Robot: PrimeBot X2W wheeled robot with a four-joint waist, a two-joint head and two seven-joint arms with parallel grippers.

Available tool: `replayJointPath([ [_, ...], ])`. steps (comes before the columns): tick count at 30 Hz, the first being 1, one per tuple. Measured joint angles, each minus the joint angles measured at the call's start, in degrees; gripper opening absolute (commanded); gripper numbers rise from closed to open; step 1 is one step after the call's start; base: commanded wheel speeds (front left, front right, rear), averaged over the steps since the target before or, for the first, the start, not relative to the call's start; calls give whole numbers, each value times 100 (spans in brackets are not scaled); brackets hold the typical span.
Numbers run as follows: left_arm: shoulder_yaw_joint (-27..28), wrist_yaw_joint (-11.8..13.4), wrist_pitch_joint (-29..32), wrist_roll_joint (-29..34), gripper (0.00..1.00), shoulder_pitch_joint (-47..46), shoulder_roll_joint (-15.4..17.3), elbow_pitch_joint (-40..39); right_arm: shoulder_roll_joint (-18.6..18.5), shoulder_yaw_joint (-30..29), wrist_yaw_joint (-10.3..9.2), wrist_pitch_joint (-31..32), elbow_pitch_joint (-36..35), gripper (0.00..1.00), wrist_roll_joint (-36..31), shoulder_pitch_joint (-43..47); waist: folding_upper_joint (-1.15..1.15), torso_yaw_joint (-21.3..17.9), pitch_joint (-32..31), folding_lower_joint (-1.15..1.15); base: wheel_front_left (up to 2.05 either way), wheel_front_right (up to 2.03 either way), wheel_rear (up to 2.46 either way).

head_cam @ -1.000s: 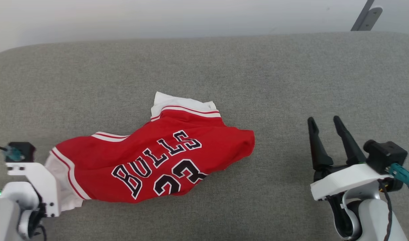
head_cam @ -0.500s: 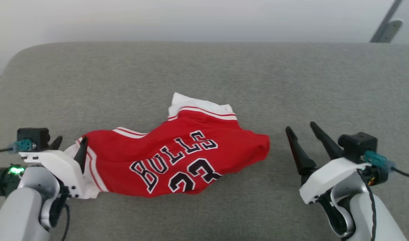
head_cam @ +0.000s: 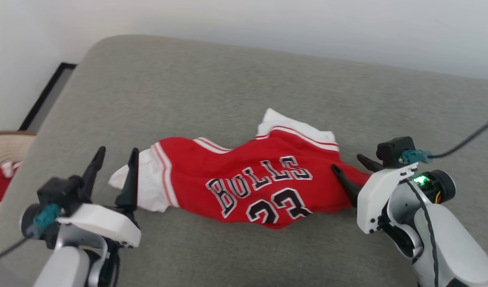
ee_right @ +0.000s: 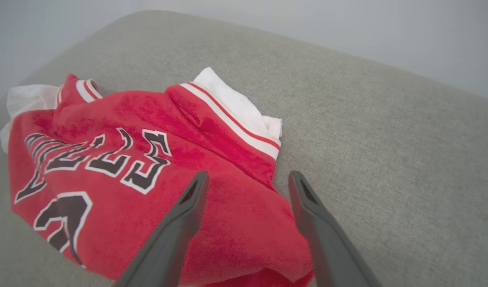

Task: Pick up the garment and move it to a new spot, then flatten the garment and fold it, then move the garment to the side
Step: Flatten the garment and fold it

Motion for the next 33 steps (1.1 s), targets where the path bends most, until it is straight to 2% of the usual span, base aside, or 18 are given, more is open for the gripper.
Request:
replayJointPath([
  [6,-49,7,-535,49,100,205,-272,-210,-188,261,0,699,733,100,85,-381,0,418,63,0,0,0,0],
  [13,88,0,-695,56,100,488,-667,-249,-237,534,0,1372,1551,100,212,-824,0,734,141,0,0,0,0],
  [14,98,-20,-712,60,100,521,-706,-244,-243,597,0,1391,1610,39,229,-883,0,755,146,0,0,0,0],
  [15,138,-36,-712,76,100,547,-753,-252,-252,656,0,1388,1653,0,231,-933,0,770,150,0,0,0,0],
  [20,437,-172,-717,249,100,721,-955,-368,-308,861,0,1377,1684,0,470,-1060,0,746,125,0,0,0,0],
  [24,682,-276,-717,349,100,868,-1034,-428,-504,945,0,1405,1405,0,698,-1035,0,631,65,0,0,0,0],
  [28,903,-359,-717,431,100,1013,-1078,-515,-739,870,1,1528,836,0,907,-875,0,458,-2,0,0,0,0],
  [33,1109,-435,-719,531,100,1160,-1125,-571,-1114,622,1,2001,-80,0,1055,-299,0,204,-87,0,0,0,0],
])
